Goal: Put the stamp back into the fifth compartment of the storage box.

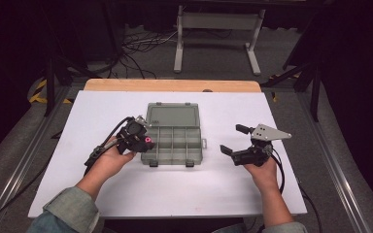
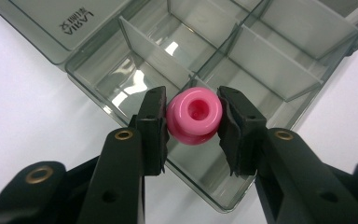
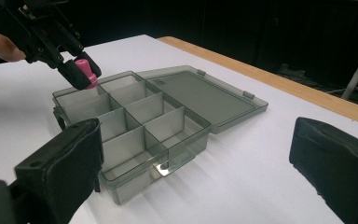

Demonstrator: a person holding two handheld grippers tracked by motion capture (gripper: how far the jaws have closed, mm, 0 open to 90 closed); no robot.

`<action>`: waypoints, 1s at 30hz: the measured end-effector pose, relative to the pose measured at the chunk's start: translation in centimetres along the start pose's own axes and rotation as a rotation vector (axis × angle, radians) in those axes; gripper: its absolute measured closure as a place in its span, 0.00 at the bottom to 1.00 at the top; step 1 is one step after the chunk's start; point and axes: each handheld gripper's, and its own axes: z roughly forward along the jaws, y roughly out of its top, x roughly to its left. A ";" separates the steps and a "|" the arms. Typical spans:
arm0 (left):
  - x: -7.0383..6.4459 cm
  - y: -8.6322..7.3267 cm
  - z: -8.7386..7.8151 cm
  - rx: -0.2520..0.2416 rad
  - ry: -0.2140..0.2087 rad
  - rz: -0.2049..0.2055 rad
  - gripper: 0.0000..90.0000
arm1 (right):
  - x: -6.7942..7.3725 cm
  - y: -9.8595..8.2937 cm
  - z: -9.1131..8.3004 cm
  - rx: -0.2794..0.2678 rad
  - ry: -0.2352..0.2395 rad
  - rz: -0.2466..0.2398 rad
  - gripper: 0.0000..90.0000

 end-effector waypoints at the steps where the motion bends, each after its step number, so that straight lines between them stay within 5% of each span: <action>1: 0.0 0.0 0.1 0.002 -0.004 -0.003 0.71 | 0.0 0.0 0.0 0.000 0.001 -0.001 0.04; 30: -0.5 0.0 1.4 0.122 -0.039 0.044 0.71 | -0.1 -0.1 0.1 0.005 0.003 0.004 0.04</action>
